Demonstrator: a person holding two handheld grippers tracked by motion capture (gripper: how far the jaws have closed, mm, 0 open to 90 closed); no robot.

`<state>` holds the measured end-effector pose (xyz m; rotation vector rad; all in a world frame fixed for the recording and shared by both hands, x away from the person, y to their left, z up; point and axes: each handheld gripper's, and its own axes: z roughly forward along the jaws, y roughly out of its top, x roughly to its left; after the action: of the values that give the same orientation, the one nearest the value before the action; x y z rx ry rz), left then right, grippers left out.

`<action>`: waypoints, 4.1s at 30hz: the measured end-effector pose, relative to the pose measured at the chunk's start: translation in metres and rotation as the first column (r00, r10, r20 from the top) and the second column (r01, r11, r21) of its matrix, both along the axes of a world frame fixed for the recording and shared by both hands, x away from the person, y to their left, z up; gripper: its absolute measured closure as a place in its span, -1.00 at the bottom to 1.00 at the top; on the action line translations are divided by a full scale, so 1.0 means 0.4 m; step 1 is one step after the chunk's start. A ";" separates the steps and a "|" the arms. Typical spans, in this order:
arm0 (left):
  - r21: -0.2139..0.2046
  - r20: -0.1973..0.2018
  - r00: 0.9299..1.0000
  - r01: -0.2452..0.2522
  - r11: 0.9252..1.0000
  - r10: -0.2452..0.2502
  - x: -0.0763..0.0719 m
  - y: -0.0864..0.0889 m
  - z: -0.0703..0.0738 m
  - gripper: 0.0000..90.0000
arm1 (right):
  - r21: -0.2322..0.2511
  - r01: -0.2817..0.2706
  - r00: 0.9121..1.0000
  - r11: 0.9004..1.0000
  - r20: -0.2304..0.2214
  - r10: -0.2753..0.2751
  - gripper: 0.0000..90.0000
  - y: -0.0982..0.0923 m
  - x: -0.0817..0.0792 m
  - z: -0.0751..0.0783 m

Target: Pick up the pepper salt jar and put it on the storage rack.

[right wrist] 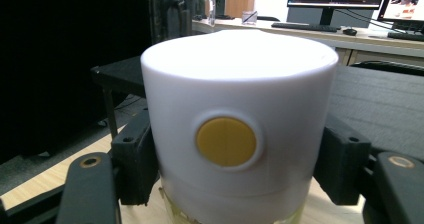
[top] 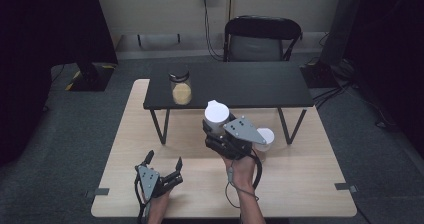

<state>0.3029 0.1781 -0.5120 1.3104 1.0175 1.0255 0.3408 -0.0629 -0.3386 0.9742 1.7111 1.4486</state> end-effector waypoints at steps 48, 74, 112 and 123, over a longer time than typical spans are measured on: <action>0.001 0.000 1.000 -0.001 1.000 0.001 0.000 0.000 0.000 -0.92 | 0.031 0.065 0.996 0.997 0.055 -0.066 -0.33 -0.024 0.161 0.181; 0.000 0.000 1.000 -0.004 1.000 0.004 0.000 0.000 0.000 -0.92 | 0.050 0.087 0.996 0.995 -0.021 -0.086 -0.33 -0.036 0.244 0.148; 0.001 -0.001 1.000 0.003 1.000 -0.003 0.001 0.000 0.000 -0.92 | 0.116 0.122 0.992 0.986 0.026 -0.126 -1.00 -0.045 0.238 0.144; 0.000 0.000 1.000 0.003 1.000 -0.003 0.000 0.000 0.000 -0.92 | 0.109 0.122 0.991 0.986 0.047 -0.128 -1.00 -0.051 0.215 0.152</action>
<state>0.3029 0.1782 -0.5120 1.3117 1.0151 1.0239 0.4268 -0.0832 -0.2779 1.0697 1.5192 1.4823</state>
